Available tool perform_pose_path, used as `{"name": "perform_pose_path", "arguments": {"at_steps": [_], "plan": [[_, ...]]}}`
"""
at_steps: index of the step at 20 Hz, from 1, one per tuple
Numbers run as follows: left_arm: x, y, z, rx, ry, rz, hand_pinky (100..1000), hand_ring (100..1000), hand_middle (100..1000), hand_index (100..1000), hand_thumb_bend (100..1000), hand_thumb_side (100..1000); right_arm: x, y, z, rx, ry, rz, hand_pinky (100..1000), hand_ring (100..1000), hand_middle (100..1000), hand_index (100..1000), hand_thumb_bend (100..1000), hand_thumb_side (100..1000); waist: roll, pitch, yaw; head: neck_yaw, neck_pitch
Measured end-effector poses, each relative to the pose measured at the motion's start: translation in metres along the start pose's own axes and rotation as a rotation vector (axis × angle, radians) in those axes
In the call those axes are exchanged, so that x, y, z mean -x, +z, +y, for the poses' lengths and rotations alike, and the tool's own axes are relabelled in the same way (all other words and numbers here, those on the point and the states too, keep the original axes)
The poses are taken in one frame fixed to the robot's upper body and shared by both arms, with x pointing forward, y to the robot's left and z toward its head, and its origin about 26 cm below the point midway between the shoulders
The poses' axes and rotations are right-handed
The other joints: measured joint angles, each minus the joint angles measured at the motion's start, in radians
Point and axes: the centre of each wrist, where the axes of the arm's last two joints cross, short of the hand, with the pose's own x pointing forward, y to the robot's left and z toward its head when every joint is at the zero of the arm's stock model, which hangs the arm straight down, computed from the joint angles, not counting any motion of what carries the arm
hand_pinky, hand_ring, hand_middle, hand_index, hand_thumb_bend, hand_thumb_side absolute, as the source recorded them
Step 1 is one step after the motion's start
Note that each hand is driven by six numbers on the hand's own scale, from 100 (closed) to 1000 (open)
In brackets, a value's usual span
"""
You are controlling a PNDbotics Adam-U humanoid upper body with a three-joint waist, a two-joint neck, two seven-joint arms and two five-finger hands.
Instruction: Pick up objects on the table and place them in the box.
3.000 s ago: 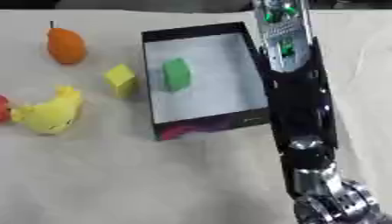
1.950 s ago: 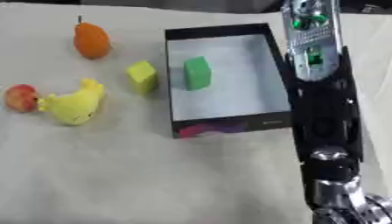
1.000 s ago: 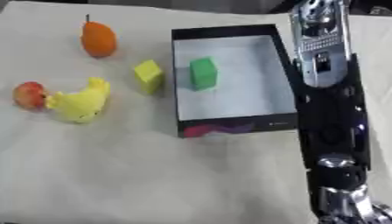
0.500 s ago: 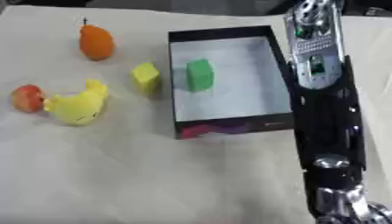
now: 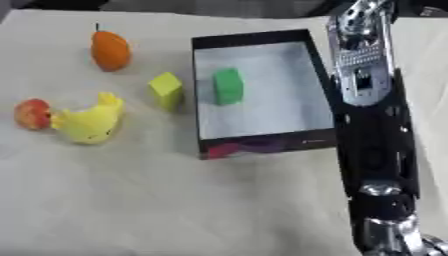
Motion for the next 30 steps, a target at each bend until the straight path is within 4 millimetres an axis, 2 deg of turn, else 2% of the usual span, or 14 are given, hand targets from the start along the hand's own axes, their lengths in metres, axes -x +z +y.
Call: {"name": "perform_pose_path", "arguments": {"at_steps": [3,8,14,17,24,26,30], "plan": [[0.002,-0.012,-0.008,0.043,-0.009,0.038,761,777,765,859,600,202,-0.001,0.001,0.001,-0.003,-0.008,0.002,886,779,782,877,100,607,0.000,0.000,0.000,0.004,0.000],[-0.001,-0.038,-0.022,0.040,-0.050,0.104,751,775,784,818,580,175,-0.002,0.002,0.002,-0.010,-0.021,0.009,888,777,779,878,100,607,0.000,0.000,-0.003,0.006,0.000],[-0.007,-0.072,-0.045,0.101,-0.062,0.105,744,771,783,814,551,190,-0.001,0.003,0.003,-0.015,-0.030,0.018,889,779,783,879,100,603,0.000,0.000,-0.007,0.010,0.000],[-0.010,-0.083,-0.051,0.115,-0.070,0.108,728,759,768,803,480,175,0.000,0.003,0.003,-0.018,-0.034,0.021,891,779,783,880,100,602,0.000,0.000,-0.011,0.012,0.000],[-0.017,-0.101,-0.061,0.086,-0.068,0.109,715,746,749,791,412,230,0.000,0.004,0.004,-0.022,-0.049,0.029,892,779,784,880,100,604,0.000,0.000,-0.015,0.014,0.000],[-0.020,-0.104,-0.062,0.085,-0.065,0.104,711,741,742,782,364,225,0.000,0.004,0.004,-0.024,-0.054,0.032,893,779,784,881,100,604,0.000,0.000,-0.018,0.015,0.000],[-0.025,-0.109,-0.064,0.082,-0.070,0.096,689,712,707,731,180,201,0.000,0.005,0.005,-0.026,-0.062,0.036,894,780,785,881,100,604,0.000,0.000,-0.021,0.015,0.000]]}}
